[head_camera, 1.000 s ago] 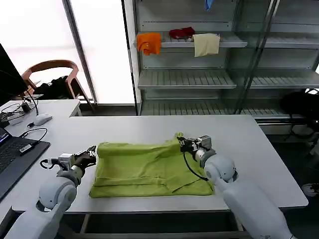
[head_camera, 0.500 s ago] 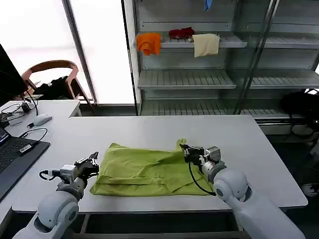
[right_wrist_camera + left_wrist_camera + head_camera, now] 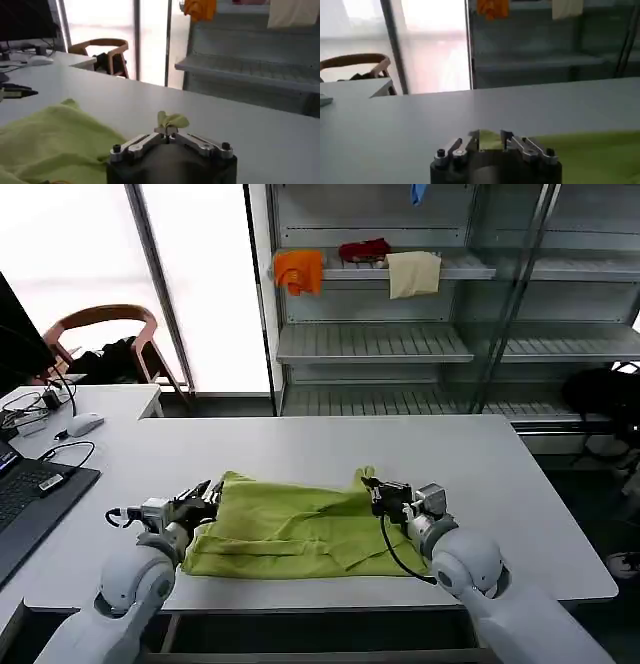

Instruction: Fold and organize the clothes.

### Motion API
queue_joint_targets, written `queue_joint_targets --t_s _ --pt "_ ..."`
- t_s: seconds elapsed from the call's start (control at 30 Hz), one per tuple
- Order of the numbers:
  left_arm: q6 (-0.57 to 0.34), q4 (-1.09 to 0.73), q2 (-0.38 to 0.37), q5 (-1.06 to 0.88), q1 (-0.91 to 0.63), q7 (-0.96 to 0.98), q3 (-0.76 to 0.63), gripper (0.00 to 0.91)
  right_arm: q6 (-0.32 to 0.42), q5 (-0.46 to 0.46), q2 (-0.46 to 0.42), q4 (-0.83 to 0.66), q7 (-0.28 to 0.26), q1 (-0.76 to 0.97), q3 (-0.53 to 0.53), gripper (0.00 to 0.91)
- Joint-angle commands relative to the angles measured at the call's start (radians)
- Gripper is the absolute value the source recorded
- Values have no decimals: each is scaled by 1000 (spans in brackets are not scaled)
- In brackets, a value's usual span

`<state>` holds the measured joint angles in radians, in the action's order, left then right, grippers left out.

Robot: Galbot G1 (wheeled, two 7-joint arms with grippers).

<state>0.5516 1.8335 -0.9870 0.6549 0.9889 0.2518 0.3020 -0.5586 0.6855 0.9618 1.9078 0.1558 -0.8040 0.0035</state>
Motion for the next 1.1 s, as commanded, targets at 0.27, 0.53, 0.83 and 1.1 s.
queue_joint_targets --t_s 0.27,0.53,0.83,1.1 --pt "22 -427 -98 -38 -314 -88 -118 867 2 -9 15 -56 -11 27 -21 0" --pt "27 -415 -112 -42 -278 -88 -119 181 5 -9 19 -70 -16 37 -25 0" --pt "25 -385 -122 -68 -243 -95 -115 10 14 -10 23 -85 -17 42 -26 0" --pt "11 -334 -105 -85 -217 -78 -115 0 16 -13 24 -91 -18 44 -27 0"
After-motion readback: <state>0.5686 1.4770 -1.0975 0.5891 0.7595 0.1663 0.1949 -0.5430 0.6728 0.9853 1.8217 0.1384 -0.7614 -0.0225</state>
